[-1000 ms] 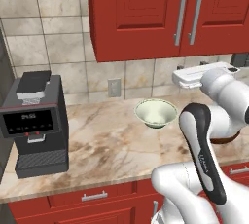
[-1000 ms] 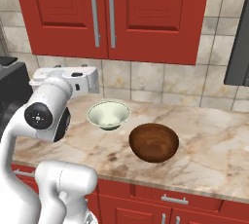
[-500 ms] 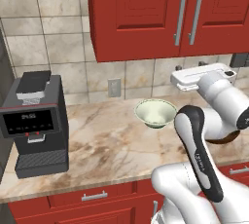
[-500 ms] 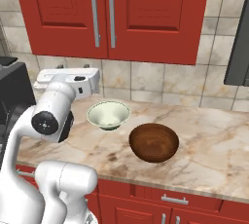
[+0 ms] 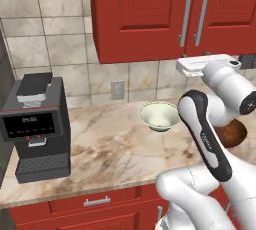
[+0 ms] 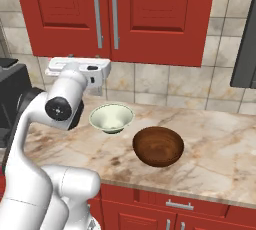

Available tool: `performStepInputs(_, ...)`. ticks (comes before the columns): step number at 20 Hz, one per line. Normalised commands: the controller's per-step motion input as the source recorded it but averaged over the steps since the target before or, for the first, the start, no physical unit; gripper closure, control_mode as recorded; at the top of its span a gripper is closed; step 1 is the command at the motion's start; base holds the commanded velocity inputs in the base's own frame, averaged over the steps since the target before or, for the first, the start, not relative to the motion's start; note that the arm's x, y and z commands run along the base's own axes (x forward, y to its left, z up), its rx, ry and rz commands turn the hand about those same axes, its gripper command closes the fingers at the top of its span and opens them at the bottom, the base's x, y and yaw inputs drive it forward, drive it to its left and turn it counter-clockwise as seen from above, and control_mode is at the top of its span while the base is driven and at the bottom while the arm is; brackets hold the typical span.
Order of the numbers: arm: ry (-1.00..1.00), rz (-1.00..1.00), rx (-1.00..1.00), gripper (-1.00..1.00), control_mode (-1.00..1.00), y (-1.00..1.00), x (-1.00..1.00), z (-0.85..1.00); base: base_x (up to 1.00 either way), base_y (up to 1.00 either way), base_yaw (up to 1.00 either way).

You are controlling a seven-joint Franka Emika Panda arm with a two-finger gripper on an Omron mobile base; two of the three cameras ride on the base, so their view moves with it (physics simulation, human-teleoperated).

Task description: Open the cabinet. Pick the bowls from the counter and place them in the cabinet. Then close the cabinet.

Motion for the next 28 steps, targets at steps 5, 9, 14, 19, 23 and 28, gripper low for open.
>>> performStepInputs(5,0.0,0.0,0.08,-1.0,-1.0,-0.14,0.48,0.33,0.0,0.0,0.0)
performStepInputs(9,0.0,0.0,0.07,-1.0,-1.0,-0.14,0.52,0.29,0.0,0.0,0.0)
performStepInputs(14,0.0,0.0,0.05,-1.0,-1.0,-0.07,0.52,0.24,0.0,0.0,0.0)
performStepInputs(19,0.05,0.0,0.0,-1.0,-1.0,0.0,0.55,0.05,0.0,0.0,0.0)
performStepInputs(23,0.07,0.0,0.0,-1.0,-1.0,0.0,0.58,0.07,0.0,0.0,0.0)
performStepInputs(28,0.15,0.0,0.0,-1.0,-1.0,0.0,0.69,0.02,0.0,0.0,0.0)
